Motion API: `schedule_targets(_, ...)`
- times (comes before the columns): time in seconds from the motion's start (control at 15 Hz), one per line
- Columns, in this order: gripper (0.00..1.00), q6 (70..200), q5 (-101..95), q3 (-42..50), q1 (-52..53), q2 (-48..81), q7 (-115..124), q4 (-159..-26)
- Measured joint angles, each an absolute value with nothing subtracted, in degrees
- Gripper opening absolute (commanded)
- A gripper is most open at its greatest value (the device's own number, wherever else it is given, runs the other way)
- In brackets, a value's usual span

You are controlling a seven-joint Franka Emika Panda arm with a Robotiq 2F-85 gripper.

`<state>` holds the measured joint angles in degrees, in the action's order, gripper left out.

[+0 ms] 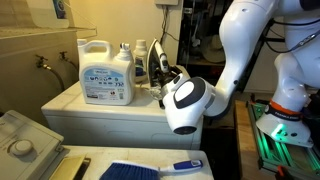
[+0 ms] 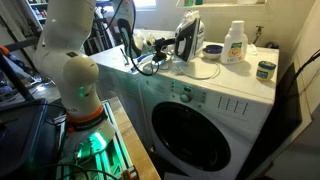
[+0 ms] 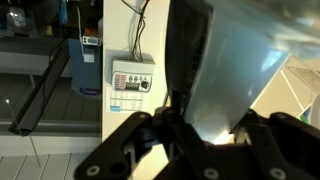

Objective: Put the iron in an upright position

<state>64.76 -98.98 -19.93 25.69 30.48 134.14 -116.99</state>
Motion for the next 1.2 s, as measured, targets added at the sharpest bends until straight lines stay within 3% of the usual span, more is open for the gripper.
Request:
schedule_targets(0.4, 0.16, 64.12, -92.76, -20.56, 25.71, 31.11, 135.12, -114.62)
schedule_targets(0.47, 0.42, 64.07, -91.95, -20.58, 25.74, 31.18, 135.12, -114.3)
schedule_targets(0.53, 0.62, 64.04, -91.23, -20.59, 25.75, 31.23, 135.12, -114.01)
schedule_targets(0.67, 0.69, 64.03, -90.24, -20.58, 25.75, 31.32, 135.11, -113.61)
schedule_targets(0.93, 0.98, 64.03, -88.91, -20.59, 25.75, 31.48, 135.11, -112.95)
schedule_targets(1.07, 1.0, 64.07, -88.02, -20.61, 25.75, 31.55, 135.09, -112.57)
schedule_targets(1.2, 0.94, 64.32, -86.88, -20.69, 25.75, 31.55, 135.08, -112.21)
